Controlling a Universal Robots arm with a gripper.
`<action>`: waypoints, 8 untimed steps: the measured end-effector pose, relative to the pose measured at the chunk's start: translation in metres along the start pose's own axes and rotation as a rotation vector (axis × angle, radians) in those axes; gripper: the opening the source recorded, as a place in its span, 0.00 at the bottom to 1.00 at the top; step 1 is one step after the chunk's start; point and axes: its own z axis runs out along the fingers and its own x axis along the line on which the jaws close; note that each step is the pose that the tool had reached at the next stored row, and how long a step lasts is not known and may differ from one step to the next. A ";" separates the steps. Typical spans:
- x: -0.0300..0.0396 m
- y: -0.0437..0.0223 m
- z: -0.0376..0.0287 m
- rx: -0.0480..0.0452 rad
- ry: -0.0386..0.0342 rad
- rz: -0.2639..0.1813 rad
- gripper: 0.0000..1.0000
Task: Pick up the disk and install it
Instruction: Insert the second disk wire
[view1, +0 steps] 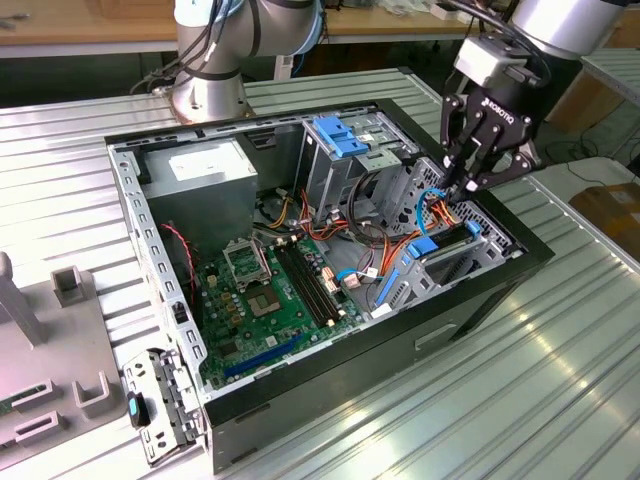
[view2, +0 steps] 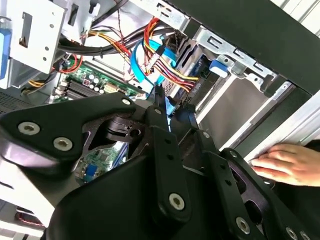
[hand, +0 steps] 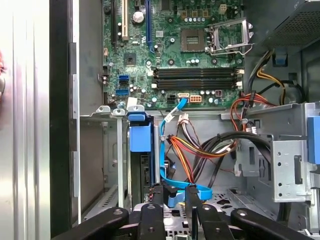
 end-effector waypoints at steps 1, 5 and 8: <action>-0.0007 -0.0001 0.0025 0.0004 0.0122 0.001 0.31; -0.0012 -0.0005 0.0081 0.0008 0.0241 0.001 0.16; 0.0155 -0.0004 0.0124 0.0041 -0.0222 -0.001 0.16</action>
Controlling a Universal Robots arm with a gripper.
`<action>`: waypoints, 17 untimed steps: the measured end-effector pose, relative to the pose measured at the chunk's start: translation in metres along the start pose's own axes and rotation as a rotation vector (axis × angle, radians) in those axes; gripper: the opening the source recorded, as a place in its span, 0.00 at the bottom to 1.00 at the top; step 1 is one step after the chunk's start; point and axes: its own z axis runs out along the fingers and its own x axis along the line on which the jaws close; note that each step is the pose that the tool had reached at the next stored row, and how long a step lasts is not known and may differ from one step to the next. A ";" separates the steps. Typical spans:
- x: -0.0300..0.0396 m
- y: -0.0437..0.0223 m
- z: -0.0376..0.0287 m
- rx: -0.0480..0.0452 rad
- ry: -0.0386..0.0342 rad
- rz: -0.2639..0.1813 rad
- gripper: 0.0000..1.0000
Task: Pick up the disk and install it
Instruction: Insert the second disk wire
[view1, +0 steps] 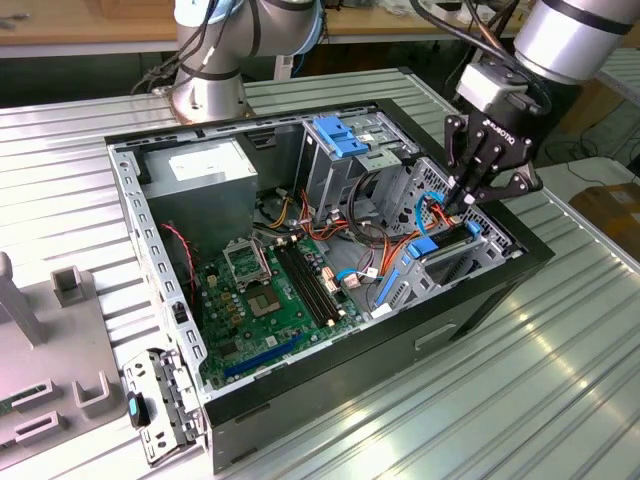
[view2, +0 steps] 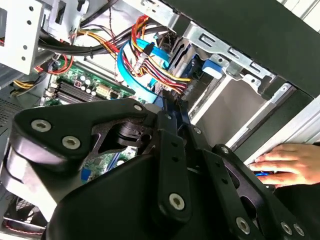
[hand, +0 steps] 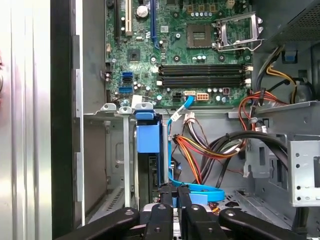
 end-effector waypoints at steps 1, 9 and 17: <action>0.0069 0.0011 0.0019 0.0010 -0.0085 -0.003 0.16; 0.0160 0.0121 0.0124 0.0148 -0.0273 -0.021 0.16; 0.0192 0.0177 0.0130 0.0478 -0.0463 -0.026 0.16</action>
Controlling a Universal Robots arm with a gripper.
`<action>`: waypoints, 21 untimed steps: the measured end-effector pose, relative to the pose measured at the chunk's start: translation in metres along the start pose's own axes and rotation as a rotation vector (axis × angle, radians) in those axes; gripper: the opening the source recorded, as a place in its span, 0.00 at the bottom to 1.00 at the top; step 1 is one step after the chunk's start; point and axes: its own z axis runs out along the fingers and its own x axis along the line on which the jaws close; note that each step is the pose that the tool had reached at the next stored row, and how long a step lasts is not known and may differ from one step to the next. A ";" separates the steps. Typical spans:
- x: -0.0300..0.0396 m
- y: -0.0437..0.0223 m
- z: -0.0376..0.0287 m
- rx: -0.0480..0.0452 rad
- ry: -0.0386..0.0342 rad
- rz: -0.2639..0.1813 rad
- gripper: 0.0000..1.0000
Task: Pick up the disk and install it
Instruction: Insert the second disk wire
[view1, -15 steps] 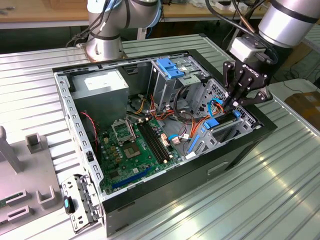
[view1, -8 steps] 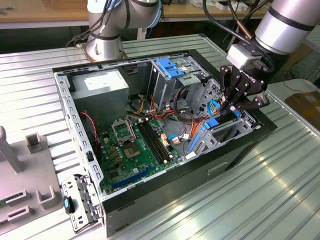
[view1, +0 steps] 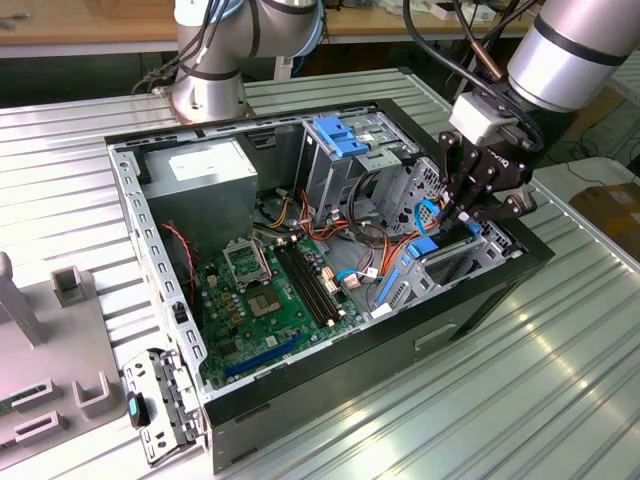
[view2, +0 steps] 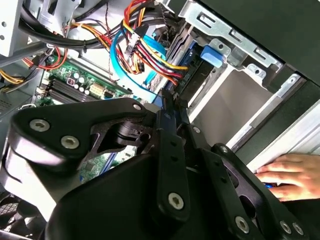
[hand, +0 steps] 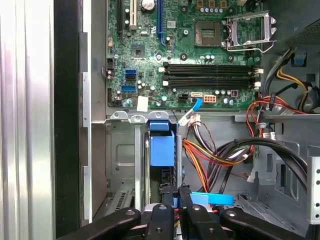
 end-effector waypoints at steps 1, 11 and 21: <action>0.0026 0.0000 0.0010 0.0078 -0.0098 0.000 0.16; 0.0077 0.0000 0.0054 0.0168 -0.0331 0.001 0.16; 0.0132 0.0000 0.0066 0.0166 -0.0655 0.001 0.16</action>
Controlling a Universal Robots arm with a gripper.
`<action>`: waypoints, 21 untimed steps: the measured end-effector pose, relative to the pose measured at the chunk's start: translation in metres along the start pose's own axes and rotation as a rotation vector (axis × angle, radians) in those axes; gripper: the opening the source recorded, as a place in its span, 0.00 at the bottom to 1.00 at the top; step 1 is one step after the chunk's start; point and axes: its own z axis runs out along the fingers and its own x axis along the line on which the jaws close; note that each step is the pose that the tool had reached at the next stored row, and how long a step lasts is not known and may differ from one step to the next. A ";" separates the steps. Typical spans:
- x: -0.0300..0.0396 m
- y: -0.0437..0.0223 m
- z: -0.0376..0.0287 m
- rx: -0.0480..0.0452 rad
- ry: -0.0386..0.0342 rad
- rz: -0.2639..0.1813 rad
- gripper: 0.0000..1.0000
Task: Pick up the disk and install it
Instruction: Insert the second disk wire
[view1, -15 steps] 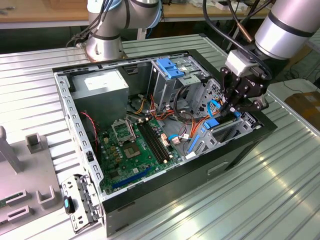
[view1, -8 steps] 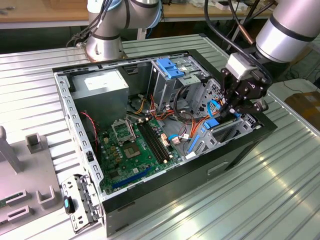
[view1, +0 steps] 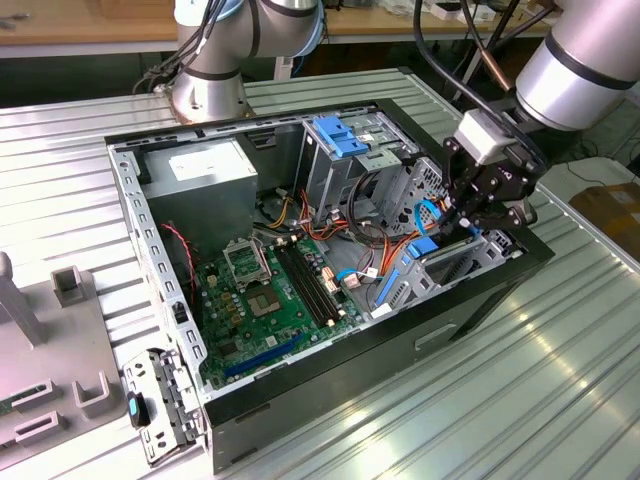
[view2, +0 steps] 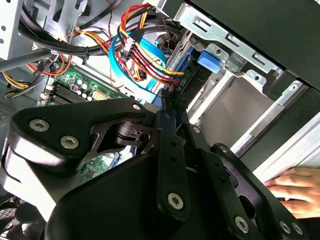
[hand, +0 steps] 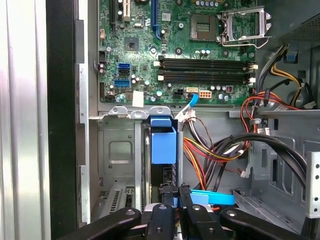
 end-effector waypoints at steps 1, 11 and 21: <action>0.0001 0.0000 0.0004 0.0000 0.0002 0.000 0.16; 0.0007 0.0001 0.0075 0.0000 -0.0018 0.000 0.16; -0.0003 -0.0001 -0.0044 0.0001 -0.0037 0.000 0.24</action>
